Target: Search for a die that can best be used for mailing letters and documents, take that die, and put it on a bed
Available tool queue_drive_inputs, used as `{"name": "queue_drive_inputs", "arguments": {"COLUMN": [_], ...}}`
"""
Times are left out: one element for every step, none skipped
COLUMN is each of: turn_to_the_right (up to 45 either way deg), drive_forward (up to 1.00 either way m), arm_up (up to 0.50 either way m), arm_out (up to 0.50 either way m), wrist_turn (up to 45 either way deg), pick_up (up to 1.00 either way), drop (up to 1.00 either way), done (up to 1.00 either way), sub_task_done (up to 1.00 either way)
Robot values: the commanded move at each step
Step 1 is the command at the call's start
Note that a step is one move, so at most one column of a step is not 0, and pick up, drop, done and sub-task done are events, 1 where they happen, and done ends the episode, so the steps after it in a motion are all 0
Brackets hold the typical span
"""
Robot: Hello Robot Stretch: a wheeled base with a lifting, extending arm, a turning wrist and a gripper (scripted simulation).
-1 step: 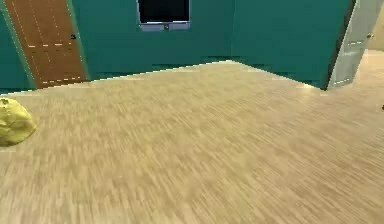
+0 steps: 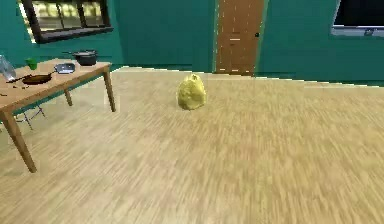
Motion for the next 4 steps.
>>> {"name": "queue_drive_inputs", "arguments": {"turn_to_the_right": [-45.0, -15.0, 0.0, -3.0], "drive_forward": [0.00, 0.00, 1.00, 0.00], "arm_up": [0.00, 0.00, 0.00, 0.00], "arm_out": [0.00, 0.00, 0.00, 0.00], "wrist_turn": [0.0, 0.0, 0.0, 0.0], "pick_up": [0.00, 0.00, 0.00, 0.00], "drop": [0.00, 0.00, 0.00, 0.00], "done": [0.00, 0.00, 0.00, 0.00], "sub_task_done": [0.00, 0.00, 0.00, 0.00]}}
